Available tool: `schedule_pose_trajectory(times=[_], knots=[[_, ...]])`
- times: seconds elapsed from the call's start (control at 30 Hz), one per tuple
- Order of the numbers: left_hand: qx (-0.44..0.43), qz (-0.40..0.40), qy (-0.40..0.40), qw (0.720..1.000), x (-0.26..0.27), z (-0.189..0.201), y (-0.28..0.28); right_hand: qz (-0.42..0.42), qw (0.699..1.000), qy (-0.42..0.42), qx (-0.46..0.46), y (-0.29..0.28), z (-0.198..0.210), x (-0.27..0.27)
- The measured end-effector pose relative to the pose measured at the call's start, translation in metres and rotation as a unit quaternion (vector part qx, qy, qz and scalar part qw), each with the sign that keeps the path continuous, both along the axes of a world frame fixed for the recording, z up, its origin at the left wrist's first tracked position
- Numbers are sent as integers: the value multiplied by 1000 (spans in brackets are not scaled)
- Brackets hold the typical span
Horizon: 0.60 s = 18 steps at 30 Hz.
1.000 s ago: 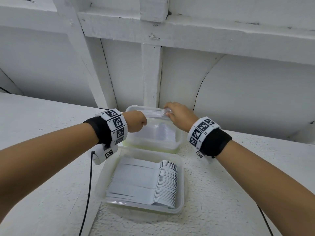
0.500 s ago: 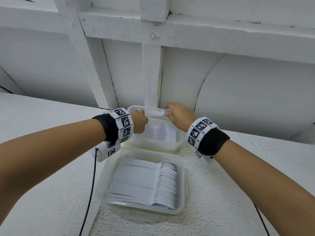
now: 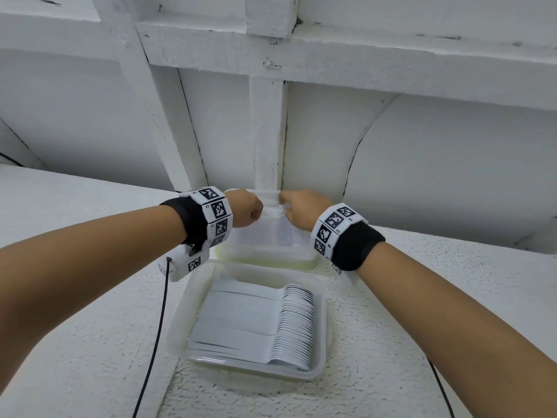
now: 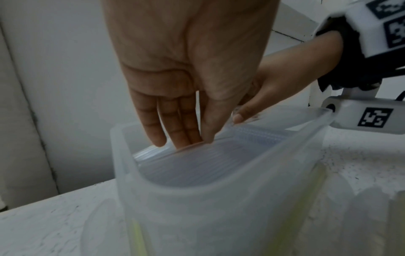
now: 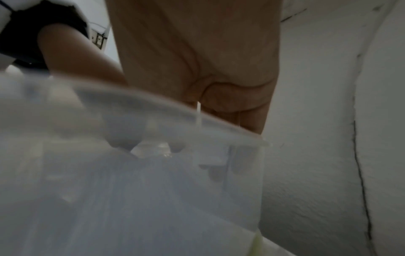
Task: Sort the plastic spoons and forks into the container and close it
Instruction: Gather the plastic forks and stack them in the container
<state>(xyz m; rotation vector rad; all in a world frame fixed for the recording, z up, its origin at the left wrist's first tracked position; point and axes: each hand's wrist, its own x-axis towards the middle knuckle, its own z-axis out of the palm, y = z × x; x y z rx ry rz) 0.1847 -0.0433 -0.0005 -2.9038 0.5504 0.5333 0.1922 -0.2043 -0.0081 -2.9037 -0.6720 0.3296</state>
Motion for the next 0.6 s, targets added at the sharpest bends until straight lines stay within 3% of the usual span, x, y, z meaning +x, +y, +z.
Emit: schedule_pose_trajectory(times=[0.4, 0.6], knots=[[-38, 38, 6, 999, 0, 2, -1, -83, 992, 99, 7, 12, -2, 11], [-96, 92, -9, 991, -1, 10, 6, -71, 993, 92, -1, 11, -6, 13]])
